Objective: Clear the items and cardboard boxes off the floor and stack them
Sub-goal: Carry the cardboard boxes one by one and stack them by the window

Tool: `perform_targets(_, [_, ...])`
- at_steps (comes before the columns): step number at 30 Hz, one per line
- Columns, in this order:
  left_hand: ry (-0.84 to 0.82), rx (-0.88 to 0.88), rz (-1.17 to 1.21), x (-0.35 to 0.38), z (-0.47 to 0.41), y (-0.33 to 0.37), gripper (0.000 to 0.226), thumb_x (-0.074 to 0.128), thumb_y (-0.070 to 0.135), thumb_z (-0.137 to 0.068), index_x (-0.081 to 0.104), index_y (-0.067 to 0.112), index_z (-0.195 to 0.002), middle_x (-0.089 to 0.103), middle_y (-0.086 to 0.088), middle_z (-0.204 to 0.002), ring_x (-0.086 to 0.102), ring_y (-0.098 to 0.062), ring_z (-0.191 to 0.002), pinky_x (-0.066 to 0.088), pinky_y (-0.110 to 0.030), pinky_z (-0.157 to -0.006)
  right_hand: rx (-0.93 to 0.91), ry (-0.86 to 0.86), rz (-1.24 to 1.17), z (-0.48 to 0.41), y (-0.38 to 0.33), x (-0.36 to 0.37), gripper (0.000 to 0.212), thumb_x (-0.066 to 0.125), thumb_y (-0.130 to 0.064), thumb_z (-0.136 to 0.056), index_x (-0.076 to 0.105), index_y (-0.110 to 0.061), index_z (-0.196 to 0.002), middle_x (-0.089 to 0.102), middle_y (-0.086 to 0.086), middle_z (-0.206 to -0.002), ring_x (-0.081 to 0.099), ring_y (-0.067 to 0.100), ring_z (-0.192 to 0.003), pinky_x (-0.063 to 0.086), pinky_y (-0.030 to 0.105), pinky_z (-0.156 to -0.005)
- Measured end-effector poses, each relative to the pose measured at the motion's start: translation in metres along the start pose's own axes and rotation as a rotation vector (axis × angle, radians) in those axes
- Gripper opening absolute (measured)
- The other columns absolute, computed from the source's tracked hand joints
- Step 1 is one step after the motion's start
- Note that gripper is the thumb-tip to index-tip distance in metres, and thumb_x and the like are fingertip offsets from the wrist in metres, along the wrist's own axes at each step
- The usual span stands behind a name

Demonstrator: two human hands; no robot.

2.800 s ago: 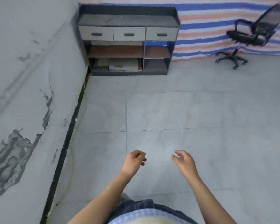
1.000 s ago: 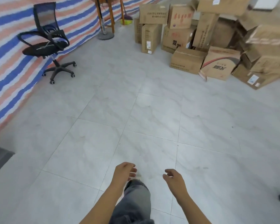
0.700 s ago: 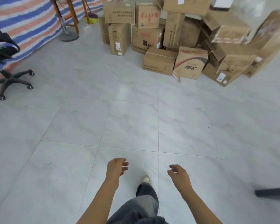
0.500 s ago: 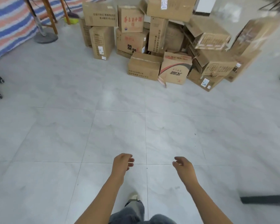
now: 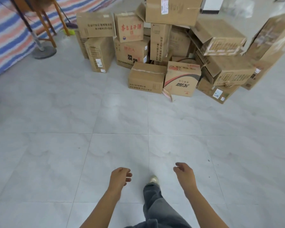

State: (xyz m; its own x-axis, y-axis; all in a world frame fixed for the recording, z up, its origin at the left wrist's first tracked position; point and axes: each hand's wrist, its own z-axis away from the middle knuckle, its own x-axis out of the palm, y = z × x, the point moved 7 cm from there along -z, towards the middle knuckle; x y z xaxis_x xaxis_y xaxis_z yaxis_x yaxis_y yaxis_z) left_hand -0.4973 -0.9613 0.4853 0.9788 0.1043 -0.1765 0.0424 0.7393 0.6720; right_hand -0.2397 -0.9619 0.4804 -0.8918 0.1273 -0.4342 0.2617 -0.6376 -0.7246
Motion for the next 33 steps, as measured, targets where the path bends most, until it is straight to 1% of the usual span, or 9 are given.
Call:
perform_targets(6, [0.086,0.103,0.041,0.038,-0.053,0.117,0.011,0.053,0.008,-0.091,0.061,0.005,-0.085,0.065,-0.010,-0.081,0.059,-0.020,-0.070,0.044,-0.026,-0.064,-0.080,-0.069,-0.051,-0.115,-0.106,-0.012,0.033,0.049,-0.011,-0.091,0.054,-0.007,-0.124,0.055,0.003,-0.104,0.051,0.017,-0.087,0.037,0.025,-0.072])
perform_targets(9, [0.115,0.071,0.057,0.054,-0.073,0.145,0.011,0.052,0.008,-0.091,0.061,0.004,-0.088,0.065,-0.010,-0.082,0.060,-0.021,-0.071,0.045,-0.026,-0.067,-0.082,-0.127,-0.033,-0.152,-0.137,-0.006,0.032,0.049,-0.011,-0.091,0.055,-0.007,-0.122,0.056,0.002,-0.098,0.050,0.013,-0.079,0.038,0.023,-0.064])
perform_targets(12, [0.119,-0.005,0.039,0.070,-0.094,0.148,0.013,0.051,0.007,-0.092,0.061,-0.002,-0.095,0.065,-0.014,-0.084,0.059,-0.024,-0.072,0.044,-0.027,-0.065,-0.090,-0.188,0.037,-0.176,-0.144,0.003,0.032,0.049,-0.012,-0.091,0.055,-0.008,-0.122,0.056,0.003,-0.106,0.051,0.015,-0.089,0.037,0.022,-0.072])
perform_targets(14, [0.128,-0.087,0.050,0.077,-0.110,0.152,0.015,0.049,0.004,-0.094,0.059,-0.006,-0.099,0.064,-0.016,-0.090,0.058,-0.031,-0.079,0.044,-0.029,-0.064,-0.056,-0.233,0.103,-0.194,-0.144,0.006,0.033,0.049,-0.013,-0.092,0.054,-0.008,-0.124,0.055,0.002,-0.109,0.051,0.015,-0.093,0.036,0.021,-0.076])
perform_targets(18, [0.170,-0.120,0.074,0.083,-0.156,0.183,0.016,0.049,0.006,-0.095,0.058,-0.006,-0.099,0.062,-0.018,-0.098,0.057,-0.033,-0.086,0.043,-0.037,-0.082,0.011,-0.268,0.167,-0.244,-0.156,0.000,0.034,0.048,-0.014,-0.093,0.052,-0.008,-0.126,0.055,0.007,-0.125,0.049,0.014,-0.098,0.037,0.021,-0.081])
perform_targets(23, [0.217,-0.116,0.180,0.098,-0.239,0.244,0.017,0.049,0.006,-0.094,0.060,-0.005,-0.096,0.064,-0.015,-0.085,0.058,-0.027,-0.073,0.042,-0.031,-0.068,-0.006,-0.261,0.238,-0.333,-0.209,-0.007,0.032,0.051,-0.016,-0.091,0.054,-0.009,-0.123,0.056,0.007,-0.125,0.052,0.017,-0.104,0.039,0.023,-0.089])
perform_targets(25, [0.204,-0.154,0.203,0.112,-0.270,0.274,0.016,0.048,0.007,-0.093,0.060,-0.003,-0.093,0.062,-0.014,-0.081,0.056,-0.024,-0.069,0.039,-0.029,-0.063,-0.025,-0.234,0.251,-0.365,-0.239,-0.021,0.031,0.052,-0.016,-0.091,0.056,-0.009,-0.121,0.056,0.007,-0.121,0.052,0.015,-0.101,0.038,0.022,-0.085])
perform_targets(29, [0.119,-0.133,0.170,0.164,-0.326,0.349,0.012,0.048,0.005,-0.092,0.058,-0.002,-0.090,0.060,-0.012,-0.074,0.053,-0.021,-0.062,0.036,-0.027,-0.059,-0.030,-0.088,0.162,-0.429,-0.288,-0.065,0.030,0.050,-0.013,-0.092,0.056,-0.009,-0.120,0.056,0.001,-0.107,0.051,0.015,-0.096,0.037,0.022,-0.082])
perform_targets(33, [-0.020,-0.013,0.026,0.221,-0.352,0.424,0.012,0.052,0.008,-0.091,0.059,0.005,-0.083,0.062,-0.009,-0.075,0.055,-0.019,-0.064,0.041,-0.025,-0.060,0.081,-0.035,0.151,-0.463,-0.294,-0.070,0.032,0.049,-0.011,-0.091,0.056,-0.007,-0.122,0.060,0.007,-0.118,0.055,0.020,-0.099,0.041,0.026,-0.084])
